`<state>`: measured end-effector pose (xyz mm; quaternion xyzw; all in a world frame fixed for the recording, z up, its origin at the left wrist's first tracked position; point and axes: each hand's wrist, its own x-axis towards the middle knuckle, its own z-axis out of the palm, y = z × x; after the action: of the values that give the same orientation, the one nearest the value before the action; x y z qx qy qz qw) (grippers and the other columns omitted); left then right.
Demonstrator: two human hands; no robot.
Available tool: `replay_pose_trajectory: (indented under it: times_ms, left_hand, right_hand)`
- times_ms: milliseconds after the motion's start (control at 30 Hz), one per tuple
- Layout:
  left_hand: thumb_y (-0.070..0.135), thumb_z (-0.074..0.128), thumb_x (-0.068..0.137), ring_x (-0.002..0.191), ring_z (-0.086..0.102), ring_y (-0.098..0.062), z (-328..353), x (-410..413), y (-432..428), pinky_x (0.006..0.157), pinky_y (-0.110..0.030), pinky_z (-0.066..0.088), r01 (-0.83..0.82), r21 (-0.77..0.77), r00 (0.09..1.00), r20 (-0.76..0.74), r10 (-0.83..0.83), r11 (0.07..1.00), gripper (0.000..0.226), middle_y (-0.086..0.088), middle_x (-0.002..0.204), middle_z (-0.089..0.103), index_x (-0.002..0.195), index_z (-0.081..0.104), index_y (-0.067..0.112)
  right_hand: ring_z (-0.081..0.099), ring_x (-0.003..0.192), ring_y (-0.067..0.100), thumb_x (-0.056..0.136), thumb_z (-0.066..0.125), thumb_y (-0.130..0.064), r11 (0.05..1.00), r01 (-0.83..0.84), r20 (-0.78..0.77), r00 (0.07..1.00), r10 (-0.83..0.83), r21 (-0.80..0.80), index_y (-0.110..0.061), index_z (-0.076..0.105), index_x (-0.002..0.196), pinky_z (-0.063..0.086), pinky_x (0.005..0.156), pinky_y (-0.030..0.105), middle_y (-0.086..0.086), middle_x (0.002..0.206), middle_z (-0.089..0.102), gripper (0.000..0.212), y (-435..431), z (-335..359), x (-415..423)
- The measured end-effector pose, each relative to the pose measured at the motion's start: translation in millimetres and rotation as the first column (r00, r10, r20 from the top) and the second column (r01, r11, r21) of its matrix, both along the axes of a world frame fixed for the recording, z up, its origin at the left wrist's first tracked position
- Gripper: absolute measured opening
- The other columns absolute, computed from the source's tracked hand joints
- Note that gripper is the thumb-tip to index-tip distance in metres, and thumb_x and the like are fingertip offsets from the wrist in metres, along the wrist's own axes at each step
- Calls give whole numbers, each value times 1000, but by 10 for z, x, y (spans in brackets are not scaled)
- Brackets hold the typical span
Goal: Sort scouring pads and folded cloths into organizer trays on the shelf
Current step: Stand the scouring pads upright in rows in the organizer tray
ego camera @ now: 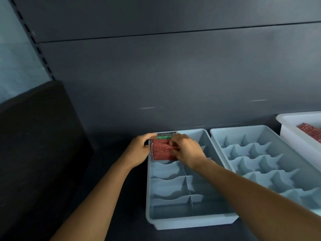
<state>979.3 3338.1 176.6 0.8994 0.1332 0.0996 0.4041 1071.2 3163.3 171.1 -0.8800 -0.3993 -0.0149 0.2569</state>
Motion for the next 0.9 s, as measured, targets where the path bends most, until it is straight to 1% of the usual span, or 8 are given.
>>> replay_pose_trajectory:
  times_ms: [167, 300, 400, 500, 567, 667, 800, 900]
  left_hand:
    - [-4, 45, 96, 131, 46, -15, 58, -48, -134, 101, -20, 35, -14, 147, 999, -35, 19, 989, 52, -1, 145, 49, 143, 47, 19]
    - [2, 53, 95, 131, 48, -18, 213, 2, -287, 101, -21, 34, -81, 242, 997, 33, 75, 967, 51, -3, 143, 52, 143, 46, 17]
    - [3, 56, 92, 117, 60, -17, 383, 188, -681, 101, -27, 42, -46, 231, 988, 156, 10, 972, 47, 1, 124, 67, 136, 54, 16]
    - [2, 58, 91, 97, 65, -6, 520, 500, -1324, 89, -11, 44, 105, 167, 957, 252, -146, 980, 40, 6, 102, 73, 129, 59, 16]
    - [4, 58, 92, 95, 65, -3, 585, 728, -1792, 85, -6, 41, 215, 143, 928, 279, -248, 966, 37, 8, 98, 74, 127, 60, 16]
    - [9, 56, 95, 98, 66, -7, 616, 1090, -2445, 91, -18, 46, 337, 88, 903, 251, -348, 937, 33, 4, 103, 74, 126, 61, 16]
    - [3, 53, 93, 103, 67, -13, 643, 1669, -3199, 96, -24, 47, 431, 124, 864, 231, -448, 894, 34, -4, 113, 73, 124, 65, 11]
    - [2, 47, 95, 124, 57, -17, 675, 2125, -3679, 104, -22, 38, 483, 226, 850, 112, -516, 846, 39, -6, 133, 63, 131, 61, 10]
  right_hand:
    - [46, 118, 20, 90, 58, -24, 992, -5, 109, 994, 18, -127, -25, 54, 124, 48, 77, 36, -1, 122, 49, 34, -7, 45, -17]
    - [42, 125, 20, 91, 58, -43, 998, -21, 73, 997, 26, -66, -29, 42, 139, 42, 95, 38, 0, 131, 46, 53, -473, 271, -26]
    - [48, 119, 21, 90, 60, -37, 1000, 17, 89, 996, -17, -2, -25, 56, 128, 41, 98, 36, 0, 125, 53, 40, -1090, 434, 74]
    - [58, 102, 20, 88, 65, -29, 984, 141, 52, 988, -147, 106, -20, 67, 113, 45, 91, 35, 1, 107, 63, 27, -1761, 587, 255]
    - [62, 88, 16, 87, 67, -25, 956, 238, 13, 970, -244, 172, -19, 70, 107, 49, 87, 35, -1, 100, 67, 21, -2202, 679, 421]
    - [65, 84, 17, 85, 68, -18, 899, 381, -32, 923, -383, 217, -20, 72, 99, 53, 84, 38, -2, 95, 72, 15, -2850, 723, 797]
    - [63, 103, 26, 86, 64, -20, 813, 577, -11, 816, -578, 80, -21, 69, 108, 52, 89, 42, 5, 111, 68, 23, -3594, 719, 1330]
    - [47, 122, 35, 89, 59, -29, 678, 727, 86, 686, -722, -112, -16, 55, 127, 44, 95, 45, 14, 127, 54, 40, -3927, 698, 1605]
